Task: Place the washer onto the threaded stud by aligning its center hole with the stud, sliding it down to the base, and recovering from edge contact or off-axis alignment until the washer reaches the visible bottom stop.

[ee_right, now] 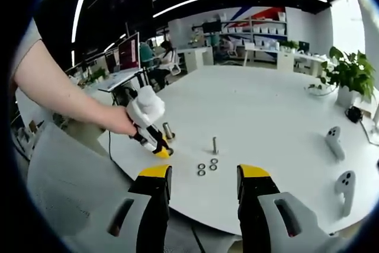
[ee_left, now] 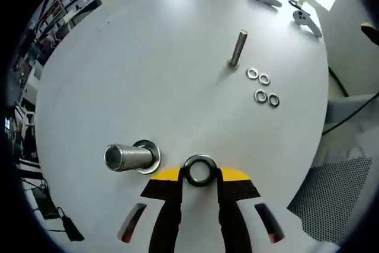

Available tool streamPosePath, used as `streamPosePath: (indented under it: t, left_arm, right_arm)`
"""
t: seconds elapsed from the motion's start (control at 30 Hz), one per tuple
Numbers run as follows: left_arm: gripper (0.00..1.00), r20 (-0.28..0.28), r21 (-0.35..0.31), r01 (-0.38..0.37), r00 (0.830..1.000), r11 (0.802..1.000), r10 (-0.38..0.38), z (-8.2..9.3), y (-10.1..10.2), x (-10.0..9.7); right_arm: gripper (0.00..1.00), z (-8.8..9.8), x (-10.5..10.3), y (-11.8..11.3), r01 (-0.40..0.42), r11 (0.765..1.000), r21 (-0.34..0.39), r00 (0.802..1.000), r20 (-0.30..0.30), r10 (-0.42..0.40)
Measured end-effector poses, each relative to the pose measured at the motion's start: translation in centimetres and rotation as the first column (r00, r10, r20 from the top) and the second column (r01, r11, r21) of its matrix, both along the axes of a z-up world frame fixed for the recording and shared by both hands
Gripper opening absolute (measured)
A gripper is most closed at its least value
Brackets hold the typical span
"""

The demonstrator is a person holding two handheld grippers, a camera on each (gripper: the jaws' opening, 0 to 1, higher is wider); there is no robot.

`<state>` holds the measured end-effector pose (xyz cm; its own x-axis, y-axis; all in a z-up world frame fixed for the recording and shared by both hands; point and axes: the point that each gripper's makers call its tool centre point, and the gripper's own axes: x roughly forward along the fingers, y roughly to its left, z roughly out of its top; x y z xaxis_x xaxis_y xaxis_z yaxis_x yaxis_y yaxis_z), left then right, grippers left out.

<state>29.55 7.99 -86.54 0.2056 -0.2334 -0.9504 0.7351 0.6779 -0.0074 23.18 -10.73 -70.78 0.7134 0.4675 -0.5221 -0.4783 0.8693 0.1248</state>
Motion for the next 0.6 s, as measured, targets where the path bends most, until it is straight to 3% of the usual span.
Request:
streamPosePath:
  t: [0.13, 0.33, 0.47, 0.6]
  left_arm:
    - [0.20, -0.024, 0.021, 0.008, 1.000, 1.000, -0.008, 0.0, 0.8, -1.3]
    - [0.21, -0.127, 0.129, 0.109, 0.988, 0.986, -0.093, -0.4, 2.8, -3.6]
    - [0.21, -0.095, 0.099, 0.076, 0.993, 0.992, -0.066, -0.2, 3.0, -3.8]
    - [0.23, -0.098, 0.103, 0.091, 0.992, 0.991, -0.081, -0.3, 2.9, -3.7]
  right_arm:
    - [0.46, 0.0, 0.0, 0.0, -0.003, 1.000, -0.002, 1.000, -0.002, 0.003]
    - [0.46, 0.1, 0.0, 0.1, -0.008, 1.000, -0.001, 1.000, 0.004, 0.008]
    - [0.46, 0.1, -0.1, 0.2, -0.009, 1.000, 0.006, 1.000, 0.004, 0.009]
    - [0.46, 0.2, -0.1, 0.3, -0.014, 1.000, 0.008, 1.000, 0.008, 0.014]
